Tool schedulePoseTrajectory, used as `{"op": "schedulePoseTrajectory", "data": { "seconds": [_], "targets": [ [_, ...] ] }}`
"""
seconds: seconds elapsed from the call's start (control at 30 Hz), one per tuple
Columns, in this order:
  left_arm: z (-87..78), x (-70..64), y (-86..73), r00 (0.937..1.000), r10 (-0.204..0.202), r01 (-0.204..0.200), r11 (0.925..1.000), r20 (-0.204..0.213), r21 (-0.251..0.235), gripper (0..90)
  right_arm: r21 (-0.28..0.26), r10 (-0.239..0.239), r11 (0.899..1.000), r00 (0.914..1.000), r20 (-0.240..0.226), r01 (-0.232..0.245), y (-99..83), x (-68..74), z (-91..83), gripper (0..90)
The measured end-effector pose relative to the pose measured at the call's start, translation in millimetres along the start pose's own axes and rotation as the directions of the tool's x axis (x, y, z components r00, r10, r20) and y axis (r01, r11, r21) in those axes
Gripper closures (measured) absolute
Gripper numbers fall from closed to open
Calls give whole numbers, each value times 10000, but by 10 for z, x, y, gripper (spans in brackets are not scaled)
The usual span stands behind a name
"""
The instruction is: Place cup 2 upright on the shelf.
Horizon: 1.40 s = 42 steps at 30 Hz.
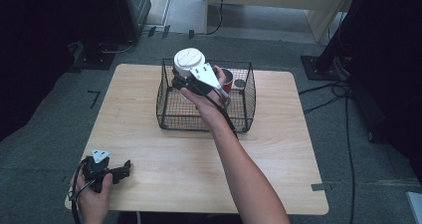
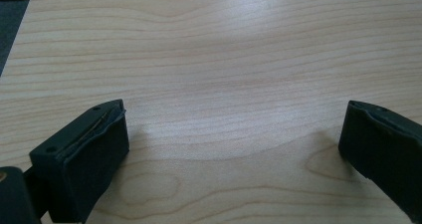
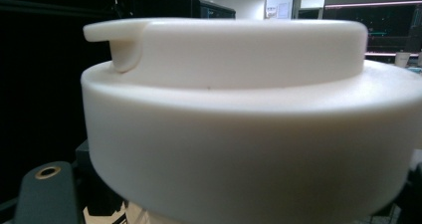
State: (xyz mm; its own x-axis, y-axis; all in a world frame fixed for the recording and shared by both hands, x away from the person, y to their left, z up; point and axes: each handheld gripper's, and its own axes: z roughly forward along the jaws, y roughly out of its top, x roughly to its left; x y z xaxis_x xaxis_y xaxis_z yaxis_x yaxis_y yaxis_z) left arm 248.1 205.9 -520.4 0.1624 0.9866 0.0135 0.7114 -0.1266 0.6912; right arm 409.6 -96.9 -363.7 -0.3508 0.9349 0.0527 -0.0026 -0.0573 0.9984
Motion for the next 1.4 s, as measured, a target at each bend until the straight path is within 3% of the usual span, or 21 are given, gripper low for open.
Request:
{"op": "schedulePoseTrajectory", "data": {
  "seconds": [0.3, 0.5, 0.9, 1.1, 1.23, 1.4],
  "targets": [
    [1, -2, 0, 10000, -27, 27, 10000, 8, -16, 0, 303, -37, 9995, 10000, 12, 36, -198, -24, 213, 157],
    [0, 0, 0, 10000, 3, -3, 10000, 6, 6, 0, 519, 285, 9982, 9995, 96, -290, -326, -58, 337, 157],
    [1, -2, 0, 10000, -24, 24, 10000, 6, -18, 0, 1063, 17, 9943, 10000, 53, -23, -522, -49, 530, 157],
    [-1, 0, 0, 10000, 5, -5, 10000, 8, 14, 0, 1192, -213, 9926, 9997, -77, 220, -593, 27, 630, 157],
    [1, -1, 0, 10000, -17, 17, 10000, 5, -10, 0, 1480, -468, 9878, 9987, -192, 492, -650, 66, 707, 157],
    [0, 0, 0, 10000, 4, -4, 10000, 6, 7, 0, 1819, -414, 9825, 9991, -12, 410, -726, 77, 783, 157]
  ]
}}
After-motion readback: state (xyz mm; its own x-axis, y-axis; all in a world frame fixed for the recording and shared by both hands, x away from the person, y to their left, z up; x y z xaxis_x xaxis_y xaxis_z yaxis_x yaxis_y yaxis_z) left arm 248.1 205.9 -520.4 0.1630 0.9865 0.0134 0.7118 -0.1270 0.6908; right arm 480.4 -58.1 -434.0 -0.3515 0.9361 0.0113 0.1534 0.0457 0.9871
